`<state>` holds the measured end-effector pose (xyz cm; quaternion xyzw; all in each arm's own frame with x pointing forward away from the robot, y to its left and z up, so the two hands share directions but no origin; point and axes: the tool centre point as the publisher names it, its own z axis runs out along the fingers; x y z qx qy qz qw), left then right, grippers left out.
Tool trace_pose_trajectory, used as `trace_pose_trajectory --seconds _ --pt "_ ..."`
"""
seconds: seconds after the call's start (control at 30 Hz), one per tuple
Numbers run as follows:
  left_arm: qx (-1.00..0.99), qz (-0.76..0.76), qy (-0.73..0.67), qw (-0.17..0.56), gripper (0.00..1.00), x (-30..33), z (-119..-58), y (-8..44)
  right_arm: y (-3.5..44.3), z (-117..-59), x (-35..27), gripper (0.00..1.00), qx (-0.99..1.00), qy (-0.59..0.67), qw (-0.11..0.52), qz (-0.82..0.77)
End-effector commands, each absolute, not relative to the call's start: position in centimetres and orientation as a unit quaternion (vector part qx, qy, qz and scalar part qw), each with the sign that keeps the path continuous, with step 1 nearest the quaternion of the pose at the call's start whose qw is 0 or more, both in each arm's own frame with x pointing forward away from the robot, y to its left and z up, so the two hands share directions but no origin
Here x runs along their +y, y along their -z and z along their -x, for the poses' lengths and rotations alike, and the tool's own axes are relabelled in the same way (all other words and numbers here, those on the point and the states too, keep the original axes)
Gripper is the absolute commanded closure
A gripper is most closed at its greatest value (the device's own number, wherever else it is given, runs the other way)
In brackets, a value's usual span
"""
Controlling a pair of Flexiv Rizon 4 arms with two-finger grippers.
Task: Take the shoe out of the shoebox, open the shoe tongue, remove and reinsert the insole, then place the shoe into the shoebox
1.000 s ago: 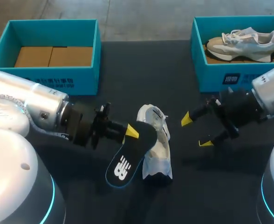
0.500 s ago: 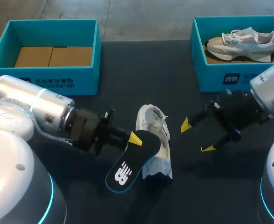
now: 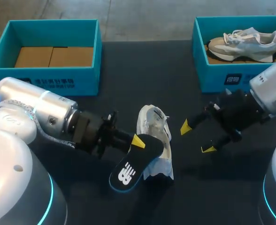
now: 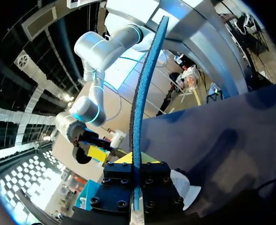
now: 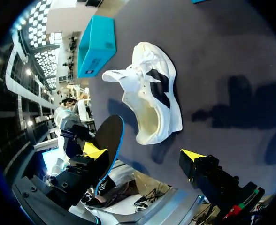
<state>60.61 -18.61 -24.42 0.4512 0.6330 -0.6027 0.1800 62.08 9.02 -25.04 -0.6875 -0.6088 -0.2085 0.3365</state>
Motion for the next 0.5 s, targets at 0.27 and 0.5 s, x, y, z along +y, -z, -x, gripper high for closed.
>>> trace_pose_trajectory --seconds 0.27,0.5 --pt "0.639 -0.435 0.612 0.169 1.0 -19.6 -59.7 26.3 24.7 -59.7 10.0 0.0 -0.631 0.196 0.335 0.672" --pt "0.639 -0.429 0.616 0.166 1.0 -19.8 -59.7 27.0 25.6 -58.7 10.9 0.0 -0.65 0.192 0.337 0.653"
